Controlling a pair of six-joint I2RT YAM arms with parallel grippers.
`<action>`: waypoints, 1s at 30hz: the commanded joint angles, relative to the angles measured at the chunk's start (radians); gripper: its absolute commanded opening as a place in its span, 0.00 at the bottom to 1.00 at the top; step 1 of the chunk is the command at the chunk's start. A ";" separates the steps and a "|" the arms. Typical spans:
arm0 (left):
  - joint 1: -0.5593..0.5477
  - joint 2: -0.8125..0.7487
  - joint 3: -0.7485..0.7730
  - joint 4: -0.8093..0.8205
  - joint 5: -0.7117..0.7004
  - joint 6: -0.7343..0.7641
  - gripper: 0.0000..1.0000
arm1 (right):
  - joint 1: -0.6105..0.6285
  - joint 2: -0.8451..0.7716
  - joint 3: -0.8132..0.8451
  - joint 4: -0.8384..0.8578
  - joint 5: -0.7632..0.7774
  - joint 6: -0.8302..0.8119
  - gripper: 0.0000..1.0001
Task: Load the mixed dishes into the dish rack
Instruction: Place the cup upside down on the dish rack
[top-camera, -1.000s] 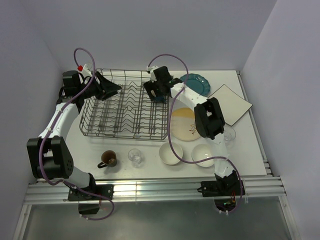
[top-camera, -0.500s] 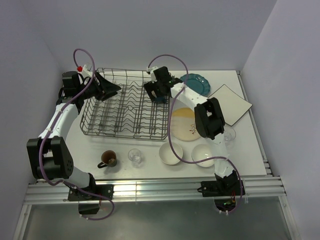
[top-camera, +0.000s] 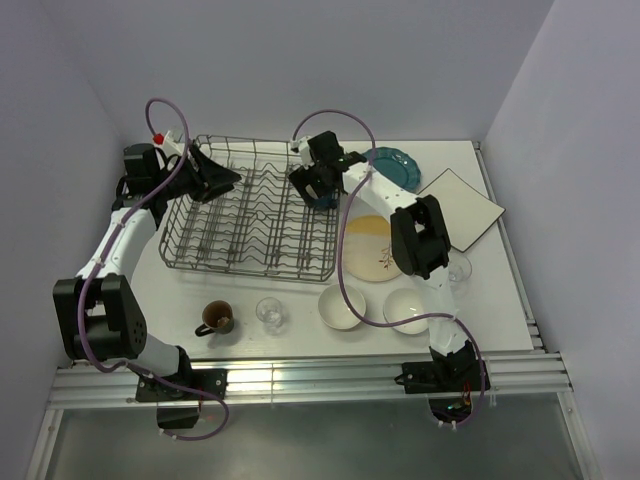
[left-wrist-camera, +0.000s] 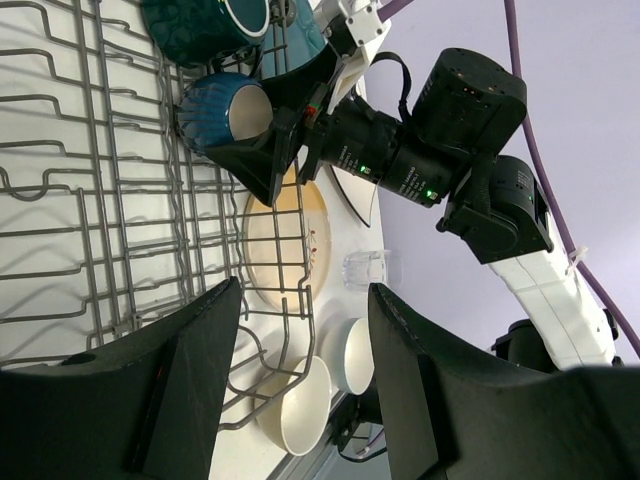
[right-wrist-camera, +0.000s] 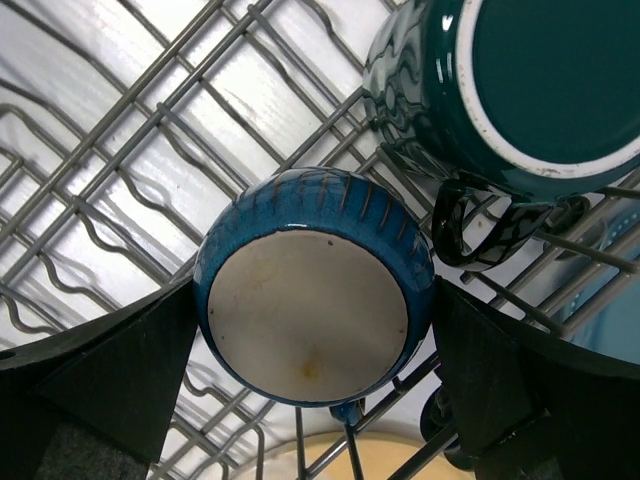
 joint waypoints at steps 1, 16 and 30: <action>0.005 -0.051 -0.009 0.036 0.011 0.024 0.60 | -0.019 -0.051 0.059 -0.035 -0.008 -0.082 1.00; 0.016 -0.063 -0.020 0.032 0.015 0.030 0.60 | -0.013 -0.025 0.105 -0.061 -0.012 -0.187 1.00; 0.019 -0.079 -0.024 0.021 0.011 0.033 0.60 | -0.014 -0.054 0.114 -0.061 -0.041 -0.201 1.00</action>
